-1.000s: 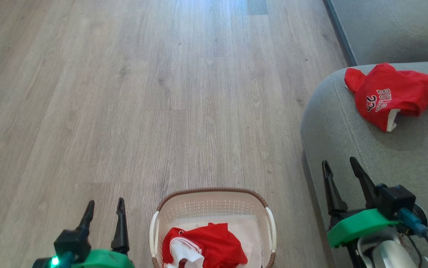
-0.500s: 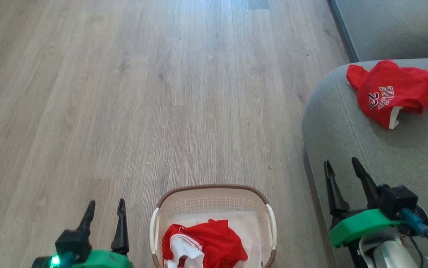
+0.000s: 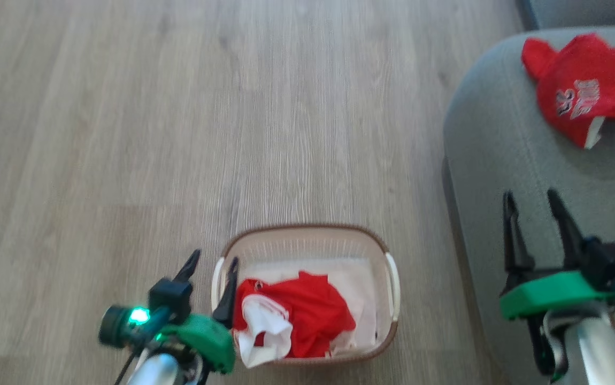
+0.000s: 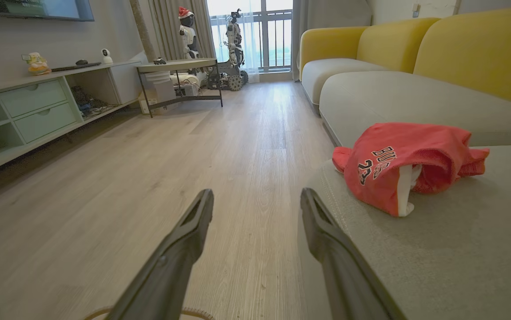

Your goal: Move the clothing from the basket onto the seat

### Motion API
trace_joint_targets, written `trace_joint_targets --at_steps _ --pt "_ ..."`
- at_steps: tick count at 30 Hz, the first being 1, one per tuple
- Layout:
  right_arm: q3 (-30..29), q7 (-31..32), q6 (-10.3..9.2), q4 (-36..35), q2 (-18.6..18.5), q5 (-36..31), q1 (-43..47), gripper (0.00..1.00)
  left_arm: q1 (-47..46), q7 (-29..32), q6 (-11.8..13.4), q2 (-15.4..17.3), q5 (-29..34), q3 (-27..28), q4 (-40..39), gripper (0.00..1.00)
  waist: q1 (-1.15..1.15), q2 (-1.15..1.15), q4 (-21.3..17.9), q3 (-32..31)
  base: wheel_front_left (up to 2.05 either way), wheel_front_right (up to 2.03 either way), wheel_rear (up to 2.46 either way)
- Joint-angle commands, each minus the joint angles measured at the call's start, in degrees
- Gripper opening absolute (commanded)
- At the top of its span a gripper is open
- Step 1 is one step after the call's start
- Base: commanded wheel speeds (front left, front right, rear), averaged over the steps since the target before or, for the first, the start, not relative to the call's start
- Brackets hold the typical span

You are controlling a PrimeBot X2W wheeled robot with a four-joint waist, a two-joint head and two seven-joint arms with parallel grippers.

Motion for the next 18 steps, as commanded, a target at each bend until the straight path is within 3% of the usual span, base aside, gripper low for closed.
trace_joint_targets --at_steps 1,8,18 --pt "0.7 -0.5 -0.02 -2.7 0.1 -1.1 -3.8 1.0 -4.6 -0.2 -0.9 -0.4 0.8 0.7 1.0 1.0 0.0 0.0 0.1 4.8 0.0 0.0 0.0" --pt "-0.1 -0.5 -0.02 -5.3 0.1 -1.7 -7.9 1.0 -14.0 0.7 -3.9 -2.8 3.6 -4.5 14.6 1.0 0.0 0.0 -1.1 14.0 0.0 0.0 0.0" --pt "0.9 -0.5 -0.02 -9.0 0.1 -2.0 -13.9 1.0 -26.0 0.5 -6.2 -4.9 6.3 -11.0 29.9 1.0 0.0 0.0 -4.1 26.1 0.0 0.0 0.0"
